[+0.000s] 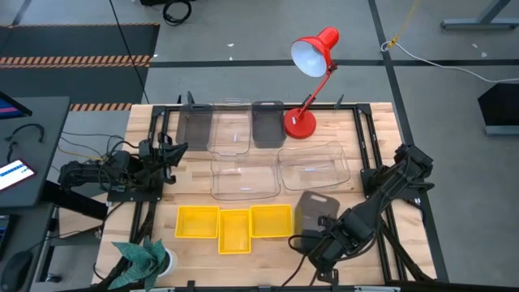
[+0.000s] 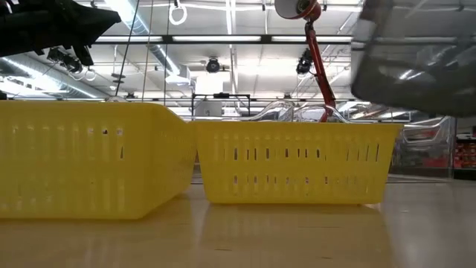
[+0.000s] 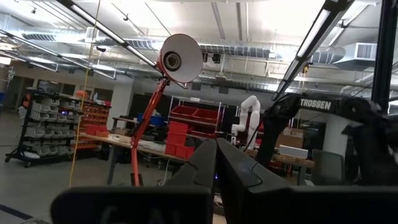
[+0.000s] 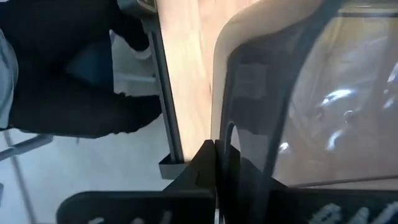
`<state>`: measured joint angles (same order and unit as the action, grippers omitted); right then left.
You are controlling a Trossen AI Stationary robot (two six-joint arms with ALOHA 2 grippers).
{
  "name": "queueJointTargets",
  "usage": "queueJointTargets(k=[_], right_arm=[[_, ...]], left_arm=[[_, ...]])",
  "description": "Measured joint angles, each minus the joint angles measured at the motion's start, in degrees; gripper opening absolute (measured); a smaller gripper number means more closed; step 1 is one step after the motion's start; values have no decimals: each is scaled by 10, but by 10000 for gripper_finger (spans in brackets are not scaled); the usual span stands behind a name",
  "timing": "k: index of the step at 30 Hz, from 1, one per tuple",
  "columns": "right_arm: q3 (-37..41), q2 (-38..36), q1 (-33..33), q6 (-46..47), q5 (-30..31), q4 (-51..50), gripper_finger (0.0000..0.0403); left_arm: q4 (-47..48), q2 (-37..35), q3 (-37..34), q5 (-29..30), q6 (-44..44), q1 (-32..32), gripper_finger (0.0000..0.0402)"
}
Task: Stack baskets by color
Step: Stack the bottom black bin on the top right black bin
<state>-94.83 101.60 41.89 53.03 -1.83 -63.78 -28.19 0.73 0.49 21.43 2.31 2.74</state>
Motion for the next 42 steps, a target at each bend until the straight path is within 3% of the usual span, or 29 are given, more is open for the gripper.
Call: queueJointTargets(k=[5, 11, 18, 26, 32, 42], right_arm=[[-56, 0, -10, -83, 81, -60, 2], [-64, -6, -69, -217, 157, -84, 2], [-64, -7, -182, -399, 133, -75, 2], [-64, -10, -359, -602, 72, -37, 2], [-63, -4, -475, -649, 67, -13, 2], [34, -3, -557, -735, 78, 99, 2]], left_arm=[[0, 0, 0, 0, 0, 0, 13], [0, 0, 0, 0, 0, 0, 20], [-4, 0, 0, 0, -1, 0, 11], [-2, 0, 0, 0, -7, 0, 18], [-2, 0, 0, 8, -7, 0, 16], [-20, 0, 0, 80, -86, 0, 17]])
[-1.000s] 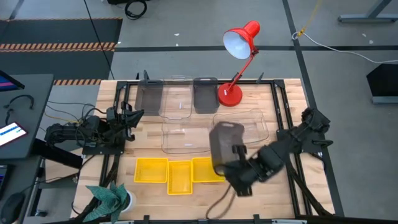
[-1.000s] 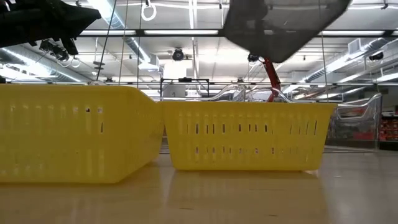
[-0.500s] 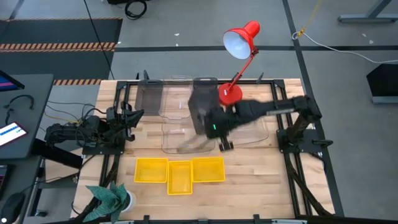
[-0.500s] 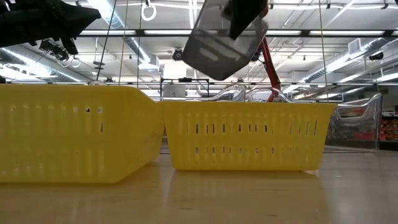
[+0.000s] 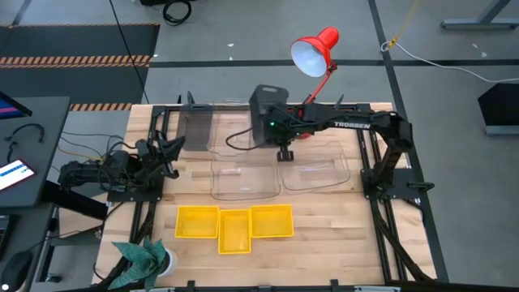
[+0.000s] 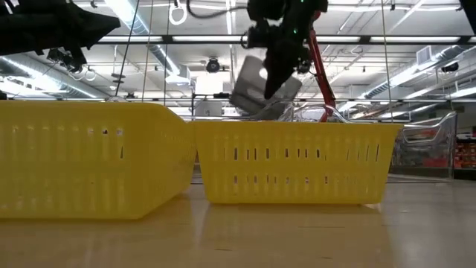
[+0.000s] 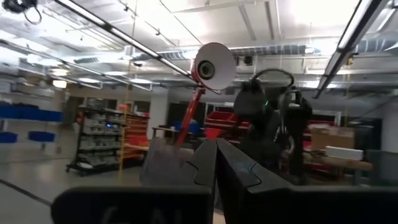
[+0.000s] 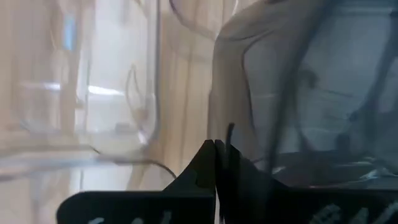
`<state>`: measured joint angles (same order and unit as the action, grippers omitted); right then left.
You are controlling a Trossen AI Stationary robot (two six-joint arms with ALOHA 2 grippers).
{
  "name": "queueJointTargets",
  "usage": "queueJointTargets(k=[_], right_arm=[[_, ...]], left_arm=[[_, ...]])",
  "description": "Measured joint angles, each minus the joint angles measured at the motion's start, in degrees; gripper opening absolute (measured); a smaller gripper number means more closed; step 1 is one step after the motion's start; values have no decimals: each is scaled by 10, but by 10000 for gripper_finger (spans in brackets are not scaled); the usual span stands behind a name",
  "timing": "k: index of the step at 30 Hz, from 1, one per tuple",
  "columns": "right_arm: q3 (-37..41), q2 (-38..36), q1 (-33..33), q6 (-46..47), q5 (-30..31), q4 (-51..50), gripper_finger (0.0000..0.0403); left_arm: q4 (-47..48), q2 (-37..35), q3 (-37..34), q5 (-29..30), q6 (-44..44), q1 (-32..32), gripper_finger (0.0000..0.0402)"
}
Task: Stack baskets by color
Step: Stack the bottom black bin on the top right black bin
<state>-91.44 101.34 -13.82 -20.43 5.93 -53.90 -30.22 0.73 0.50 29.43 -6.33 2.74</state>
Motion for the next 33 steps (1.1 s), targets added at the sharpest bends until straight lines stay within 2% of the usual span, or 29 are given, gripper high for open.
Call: queueJointTargets(k=[9, 17, 25, 33], right_arm=[[43, 0, -55, -33, 2, 69, 2], [-24, 10, -65, -32, -11, 33, 2], [-150, 122, -67, -39, -19, -79, 2], [-164, 150, -66, 8, -10, -88, 2]], left_arm=[[-30, 0, 0, 7, -5, 0, 11], [-66, 0, 0, 42, -49, -1, 18], [-90, 0, 0, 44, -69, 0, 11], [-90, 0, 0, 44, -70, 0, 17]])
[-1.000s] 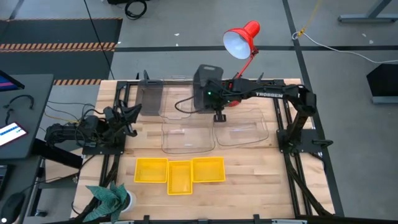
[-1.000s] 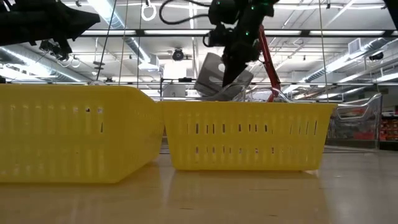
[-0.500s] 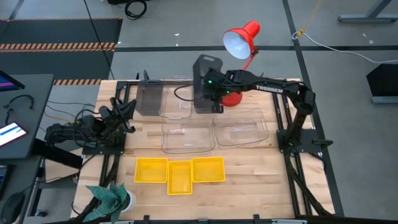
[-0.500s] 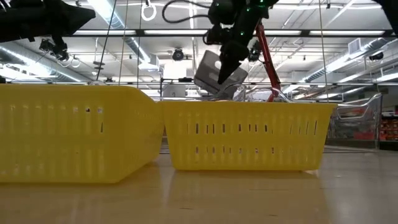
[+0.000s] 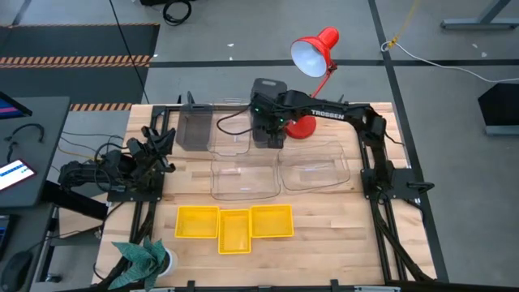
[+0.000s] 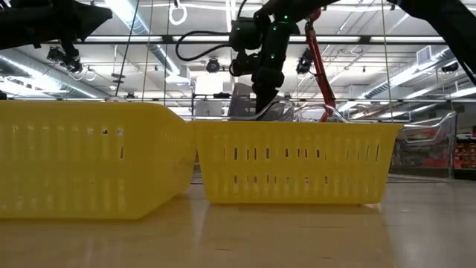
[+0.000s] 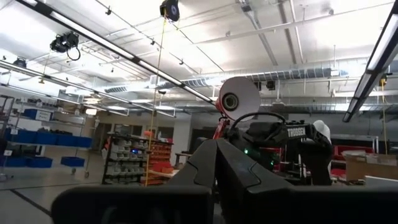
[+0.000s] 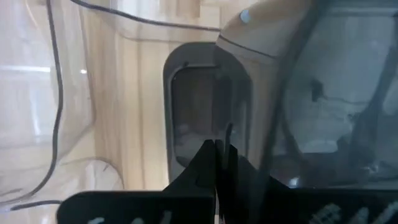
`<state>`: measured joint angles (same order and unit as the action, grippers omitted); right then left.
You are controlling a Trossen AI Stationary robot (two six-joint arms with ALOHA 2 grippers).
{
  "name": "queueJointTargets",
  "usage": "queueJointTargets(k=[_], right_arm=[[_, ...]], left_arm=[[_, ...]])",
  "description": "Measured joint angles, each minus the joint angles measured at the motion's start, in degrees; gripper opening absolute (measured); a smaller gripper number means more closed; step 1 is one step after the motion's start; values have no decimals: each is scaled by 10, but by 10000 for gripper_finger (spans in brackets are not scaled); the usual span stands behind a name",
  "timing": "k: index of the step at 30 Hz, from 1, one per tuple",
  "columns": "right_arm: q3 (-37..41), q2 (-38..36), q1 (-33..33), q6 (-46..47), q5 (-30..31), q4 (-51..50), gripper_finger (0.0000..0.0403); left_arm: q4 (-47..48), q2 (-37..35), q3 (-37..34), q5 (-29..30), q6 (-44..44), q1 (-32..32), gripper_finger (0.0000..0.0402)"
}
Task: Stack baskets by color
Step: Stack the bottom black bin on the top right black bin
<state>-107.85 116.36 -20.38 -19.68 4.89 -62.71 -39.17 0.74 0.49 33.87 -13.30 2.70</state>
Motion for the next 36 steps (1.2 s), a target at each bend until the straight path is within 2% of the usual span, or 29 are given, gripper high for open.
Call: queueJointTargets(k=[9, 24, 29, 36], right_arm=[[2, 18, 5, 60, 4, -16, 2], [43, 19, 14, 81, -2, -32, 3], [52, 19, 15, 81, -5, -25, 29], [52, 19, 23, -19, -16, -32, 40]], left_arm=[[5, 0, 0, 0, 7, 0, 14], [10, 0, 0, 0, 7, 0, 13], [10, 0, 0, 0, 7, 0, 11], [10, 0, 0, 0, 7, 0, 20]])
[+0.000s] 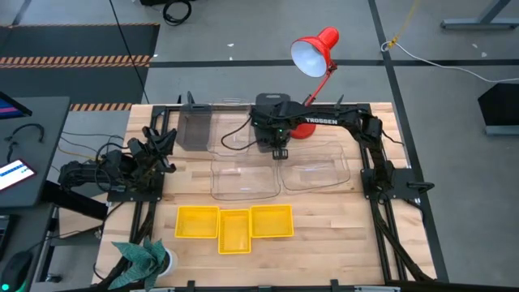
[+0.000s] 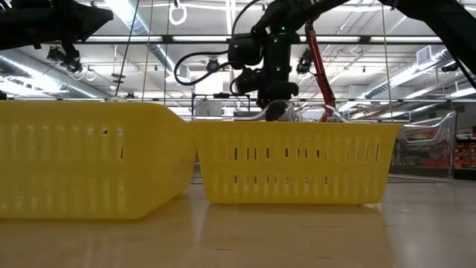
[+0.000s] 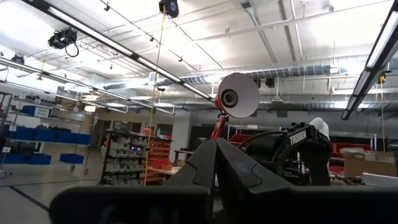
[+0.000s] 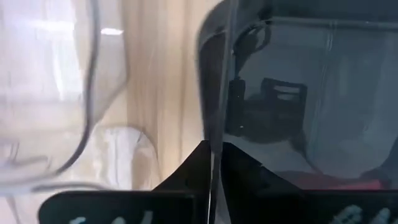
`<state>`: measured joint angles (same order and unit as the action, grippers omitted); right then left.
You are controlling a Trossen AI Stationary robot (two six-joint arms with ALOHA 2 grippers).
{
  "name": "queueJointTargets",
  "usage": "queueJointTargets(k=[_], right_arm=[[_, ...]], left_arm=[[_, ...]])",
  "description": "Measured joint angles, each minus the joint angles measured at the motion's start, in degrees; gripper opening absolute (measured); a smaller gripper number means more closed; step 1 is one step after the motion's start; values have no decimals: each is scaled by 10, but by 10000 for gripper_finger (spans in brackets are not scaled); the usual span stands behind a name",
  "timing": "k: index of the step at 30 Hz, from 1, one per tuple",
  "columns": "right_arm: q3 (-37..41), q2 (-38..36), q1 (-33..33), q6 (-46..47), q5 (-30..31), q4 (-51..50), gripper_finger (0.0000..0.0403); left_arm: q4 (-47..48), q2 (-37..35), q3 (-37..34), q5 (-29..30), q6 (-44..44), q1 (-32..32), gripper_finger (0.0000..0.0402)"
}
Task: Stack baskets by color
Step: Stack the bottom black bin on the top right black bin
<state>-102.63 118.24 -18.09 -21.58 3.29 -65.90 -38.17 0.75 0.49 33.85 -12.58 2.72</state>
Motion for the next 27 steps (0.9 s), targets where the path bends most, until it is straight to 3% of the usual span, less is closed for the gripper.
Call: queueJointTargets(k=[5, 20, 24, 27], right_arm=[[0, 0, 2, -53, 11, -11, 42], [-56, 0, -3, -55, 2, -64, 74], [-56, 0, -13, -53, -16, -19, 79], [-37, 0, -23, -57, 14, 27, 77]], left_arm=[[1, 0, 0, 0, 0, 0, 12], [3, 0, 0, 0, -1, 0, 21], [4, 0, 0, 0, -1, 0, 14], [5, 0, 0, 0, -1, 0, 12]])
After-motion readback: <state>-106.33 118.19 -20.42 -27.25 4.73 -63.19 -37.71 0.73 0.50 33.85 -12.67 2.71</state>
